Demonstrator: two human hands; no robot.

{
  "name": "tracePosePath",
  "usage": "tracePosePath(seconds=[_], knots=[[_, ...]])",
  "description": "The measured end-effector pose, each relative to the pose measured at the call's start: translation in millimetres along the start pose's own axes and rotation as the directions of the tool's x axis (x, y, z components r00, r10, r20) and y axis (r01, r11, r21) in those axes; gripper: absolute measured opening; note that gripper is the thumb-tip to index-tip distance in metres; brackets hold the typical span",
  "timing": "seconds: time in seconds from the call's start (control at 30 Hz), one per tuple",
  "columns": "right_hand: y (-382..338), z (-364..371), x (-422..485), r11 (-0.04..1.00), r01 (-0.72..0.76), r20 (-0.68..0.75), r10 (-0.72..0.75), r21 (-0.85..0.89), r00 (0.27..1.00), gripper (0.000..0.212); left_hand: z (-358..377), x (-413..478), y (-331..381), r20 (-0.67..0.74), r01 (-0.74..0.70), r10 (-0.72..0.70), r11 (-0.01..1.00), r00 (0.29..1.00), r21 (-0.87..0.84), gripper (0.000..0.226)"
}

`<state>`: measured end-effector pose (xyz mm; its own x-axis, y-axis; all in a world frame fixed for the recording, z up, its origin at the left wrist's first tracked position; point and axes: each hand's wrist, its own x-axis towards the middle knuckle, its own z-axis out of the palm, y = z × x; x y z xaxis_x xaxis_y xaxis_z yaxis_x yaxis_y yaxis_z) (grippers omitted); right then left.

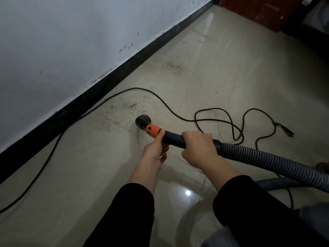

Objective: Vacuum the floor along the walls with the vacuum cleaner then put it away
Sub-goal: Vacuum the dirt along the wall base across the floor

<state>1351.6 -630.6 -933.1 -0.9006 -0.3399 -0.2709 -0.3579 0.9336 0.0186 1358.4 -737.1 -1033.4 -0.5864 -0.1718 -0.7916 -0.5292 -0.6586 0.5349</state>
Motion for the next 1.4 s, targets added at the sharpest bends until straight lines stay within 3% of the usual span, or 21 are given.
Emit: tracePosePath(seconds=[0.17, 0.37, 0.67, 1.07, 1.4], knots=[[2, 5, 0, 0.999, 0.037, -0.039, -0.039, -0.035, 0.998, 0.015, -1, 3, 3, 0.017, 0.009, -0.009, 1.000, 1.000, 0.007, 0.048], [10, 14, 3, 0.991, 0.083, -0.154, -0.099, -0.108, 0.983, 0.029, 8, 2, 7, 0.026, 0.010, -0.011, 0.999, 1.000, 0.035, 0.050], [15, 19, 5, 0.980, 0.097, -0.178, -0.129, -0.176, 0.976, 0.041, 18, 3, 10, 0.026, -0.005, 0.004, 0.999, 1.000, 0.048, 0.051], [10, 22, 10, 0.993, 0.060, -0.202, -0.080, -0.105, 0.976, 0.043, 18, 6, 15, -0.005, -0.028, 0.028, 0.999, 1.000, 0.028, 0.054], [-9, 17, 15, 0.989, 0.141, -0.178, -0.146, -0.038, 0.973, 0.038, -6, -1, 21, -0.070, -0.039, 0.037, 0.999, 0.997, -0.024, 0.053]])
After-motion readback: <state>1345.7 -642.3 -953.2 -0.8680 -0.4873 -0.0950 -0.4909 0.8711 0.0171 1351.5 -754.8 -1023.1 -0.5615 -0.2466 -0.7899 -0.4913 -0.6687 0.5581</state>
